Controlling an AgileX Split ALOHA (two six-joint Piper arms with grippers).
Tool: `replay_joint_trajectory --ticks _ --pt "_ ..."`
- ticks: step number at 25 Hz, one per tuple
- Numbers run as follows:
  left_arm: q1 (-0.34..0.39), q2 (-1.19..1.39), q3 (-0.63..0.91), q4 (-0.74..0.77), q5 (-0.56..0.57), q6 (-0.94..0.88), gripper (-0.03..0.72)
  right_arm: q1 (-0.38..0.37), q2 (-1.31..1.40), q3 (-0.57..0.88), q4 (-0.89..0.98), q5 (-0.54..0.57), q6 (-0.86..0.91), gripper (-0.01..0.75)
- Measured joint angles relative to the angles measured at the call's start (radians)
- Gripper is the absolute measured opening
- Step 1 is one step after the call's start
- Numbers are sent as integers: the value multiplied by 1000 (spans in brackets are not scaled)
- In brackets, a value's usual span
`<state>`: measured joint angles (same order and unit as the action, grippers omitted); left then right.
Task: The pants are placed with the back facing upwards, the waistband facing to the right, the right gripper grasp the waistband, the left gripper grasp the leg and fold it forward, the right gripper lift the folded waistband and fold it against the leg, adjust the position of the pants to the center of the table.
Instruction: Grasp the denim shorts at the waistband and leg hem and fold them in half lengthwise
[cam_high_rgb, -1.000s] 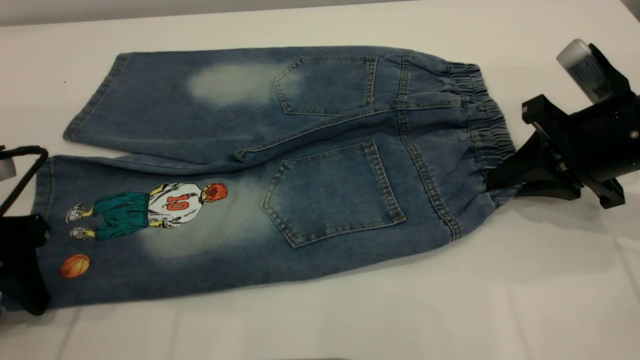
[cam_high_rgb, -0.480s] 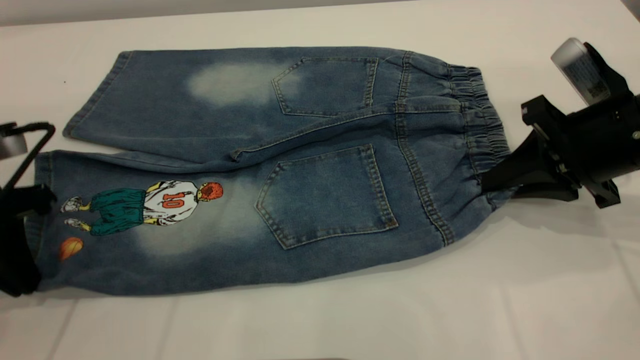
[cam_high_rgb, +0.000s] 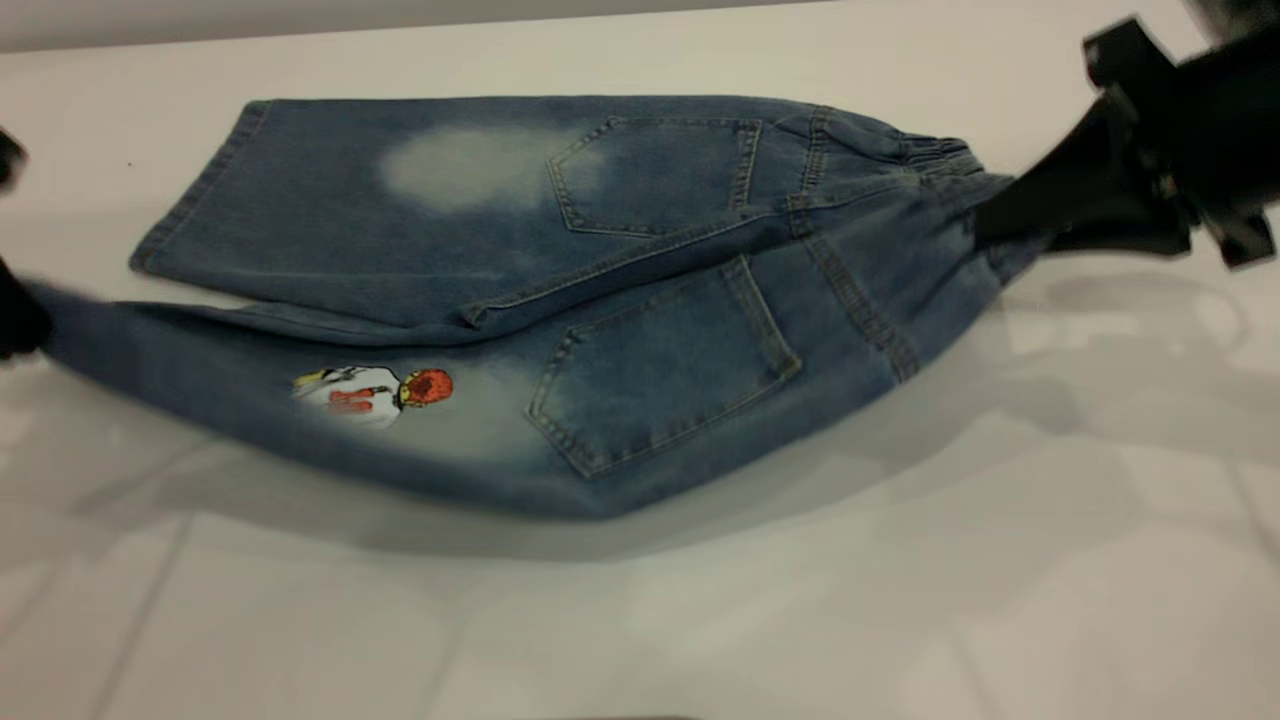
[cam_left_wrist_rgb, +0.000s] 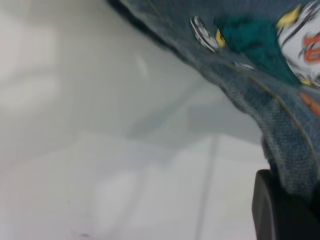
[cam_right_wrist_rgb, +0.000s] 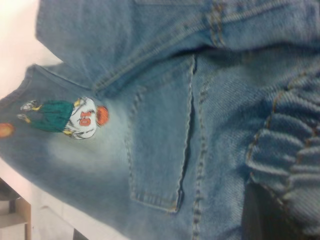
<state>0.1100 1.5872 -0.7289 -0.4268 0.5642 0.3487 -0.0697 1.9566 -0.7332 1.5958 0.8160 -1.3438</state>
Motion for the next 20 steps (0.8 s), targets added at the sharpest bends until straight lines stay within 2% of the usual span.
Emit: replay_joint_trajectory --ticks 5,9,15,20 --pt "0 -44 -83 -2 -4 5 31 0 -21 -76 -13 0 41 40" --pt "0 -29 -141 -3 -52 5 31 0 -21 -142 -14 -26 70 40" --pt "0 87 -240 -7 -106 5 31 0 31 -231 -8 -99 95 40" --pt "0 197 -316 -8 -148 5 31 0 130 -318 49 -107 95 40"
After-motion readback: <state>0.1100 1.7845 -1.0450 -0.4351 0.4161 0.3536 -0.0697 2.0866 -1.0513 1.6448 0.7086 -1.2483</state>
